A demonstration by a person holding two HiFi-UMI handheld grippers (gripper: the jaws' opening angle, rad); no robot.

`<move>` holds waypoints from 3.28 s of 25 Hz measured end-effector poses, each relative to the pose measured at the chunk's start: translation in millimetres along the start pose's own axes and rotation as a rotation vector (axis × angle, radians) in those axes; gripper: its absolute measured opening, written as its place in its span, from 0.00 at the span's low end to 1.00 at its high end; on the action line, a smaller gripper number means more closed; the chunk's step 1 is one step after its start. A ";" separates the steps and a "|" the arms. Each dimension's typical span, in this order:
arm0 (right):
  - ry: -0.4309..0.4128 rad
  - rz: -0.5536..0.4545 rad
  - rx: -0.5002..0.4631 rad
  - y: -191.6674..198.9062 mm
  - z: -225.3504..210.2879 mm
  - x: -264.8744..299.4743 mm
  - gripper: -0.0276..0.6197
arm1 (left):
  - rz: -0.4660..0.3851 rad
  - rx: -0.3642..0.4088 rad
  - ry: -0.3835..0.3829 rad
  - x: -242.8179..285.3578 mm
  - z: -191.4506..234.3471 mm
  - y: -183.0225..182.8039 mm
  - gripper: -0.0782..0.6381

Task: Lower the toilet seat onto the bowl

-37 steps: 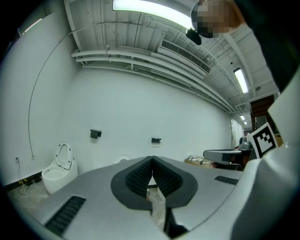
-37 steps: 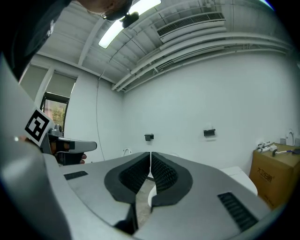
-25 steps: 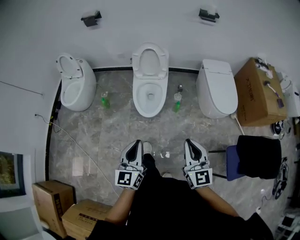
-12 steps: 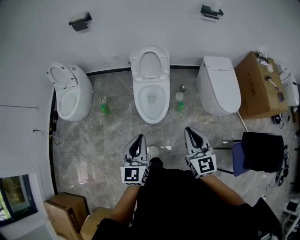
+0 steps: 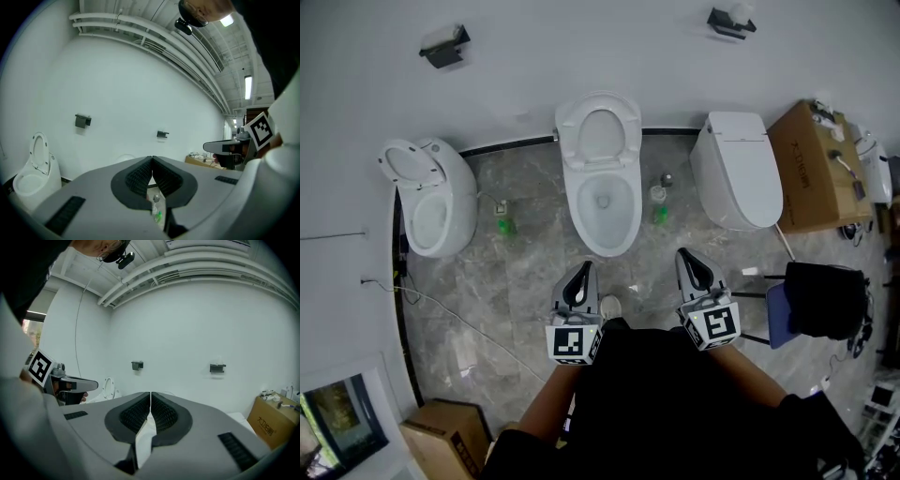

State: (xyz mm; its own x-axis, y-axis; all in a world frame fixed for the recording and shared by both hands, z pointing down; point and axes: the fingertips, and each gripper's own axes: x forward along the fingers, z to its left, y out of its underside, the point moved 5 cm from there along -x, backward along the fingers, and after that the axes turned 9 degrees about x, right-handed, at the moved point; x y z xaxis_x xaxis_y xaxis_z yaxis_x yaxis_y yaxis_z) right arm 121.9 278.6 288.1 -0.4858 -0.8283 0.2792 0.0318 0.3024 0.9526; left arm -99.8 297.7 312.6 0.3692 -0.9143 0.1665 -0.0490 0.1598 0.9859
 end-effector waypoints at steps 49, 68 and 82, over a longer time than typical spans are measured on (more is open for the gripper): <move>-0.289 0.163 0.073 -44.4 -227.6 324.0 0.09 | 0.169 -0.057 -0.129 328.6 74.4 19.2 0.13; -0.294 0.282 0.000 -17.3 -247.9 454.7 0.10 | 0.242 -0.057 -0.175 432.5 156.5 49.4 0.13; -0.196 0.304 -0.050 2.1 -244.6 518.5 0.10 | 0.287 -0.043 -0.067 496.5 214.4 83.1 0.13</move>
State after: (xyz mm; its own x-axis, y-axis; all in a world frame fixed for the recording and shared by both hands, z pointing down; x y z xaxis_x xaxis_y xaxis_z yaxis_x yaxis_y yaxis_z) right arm 83.7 -265.6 464.4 -0.6059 -0.5963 0.5266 0.2410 0.4932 0.8359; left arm -119.5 -222.8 480.2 0.2842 -0.8517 0.4402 -0.1030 0.4294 0.8972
